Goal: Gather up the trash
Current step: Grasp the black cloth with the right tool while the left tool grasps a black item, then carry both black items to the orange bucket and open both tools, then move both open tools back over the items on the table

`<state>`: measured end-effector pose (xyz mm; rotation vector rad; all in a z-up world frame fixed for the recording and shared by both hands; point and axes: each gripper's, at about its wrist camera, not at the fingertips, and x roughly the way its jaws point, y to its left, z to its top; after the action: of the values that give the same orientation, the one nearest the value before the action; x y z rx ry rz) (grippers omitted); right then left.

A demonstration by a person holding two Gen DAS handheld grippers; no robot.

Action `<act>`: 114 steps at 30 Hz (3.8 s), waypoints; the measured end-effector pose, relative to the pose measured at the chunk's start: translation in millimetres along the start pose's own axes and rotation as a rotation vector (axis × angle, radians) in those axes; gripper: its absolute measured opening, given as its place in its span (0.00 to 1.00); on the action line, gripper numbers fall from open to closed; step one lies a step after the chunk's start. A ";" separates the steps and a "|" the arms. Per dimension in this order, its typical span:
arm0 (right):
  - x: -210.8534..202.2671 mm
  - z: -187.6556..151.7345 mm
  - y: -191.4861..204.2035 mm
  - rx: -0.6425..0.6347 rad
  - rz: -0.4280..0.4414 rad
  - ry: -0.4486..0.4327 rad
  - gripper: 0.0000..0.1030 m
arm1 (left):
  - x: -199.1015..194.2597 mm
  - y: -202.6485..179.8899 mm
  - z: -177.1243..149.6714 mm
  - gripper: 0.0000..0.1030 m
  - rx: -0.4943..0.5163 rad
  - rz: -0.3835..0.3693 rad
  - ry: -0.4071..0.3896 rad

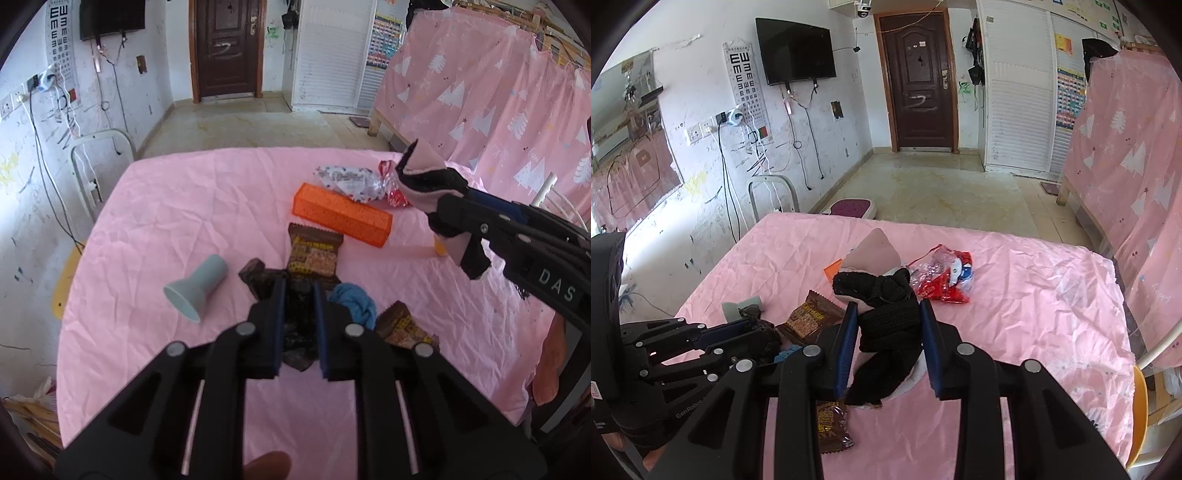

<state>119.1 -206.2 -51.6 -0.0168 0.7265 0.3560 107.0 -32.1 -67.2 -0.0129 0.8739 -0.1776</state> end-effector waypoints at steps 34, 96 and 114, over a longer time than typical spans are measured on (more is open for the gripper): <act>-120.9 -62.6 -186.8 0.250 -0.225 -0.152 0.22 | -33.6 -191.9 58.5 0.13 0.211 -0.155 -0.110; -107.9 -83.8 -219.3 0.291 -0.244 -0.087 0.42 | -25.1 -252.8 66.2 0.45 0.199 -0.310 -0.104; -73.5 -53.8 -102.9 0.141 -0.160 -0.042 0.43 | -51.9 -123.2 55.2 0.56 0.061 -0.228 -0.149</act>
<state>67.0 -333.3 -55.0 0.0656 0.7018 0.1515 98.1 -148.5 18.1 -0.0680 0.7170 -0.4114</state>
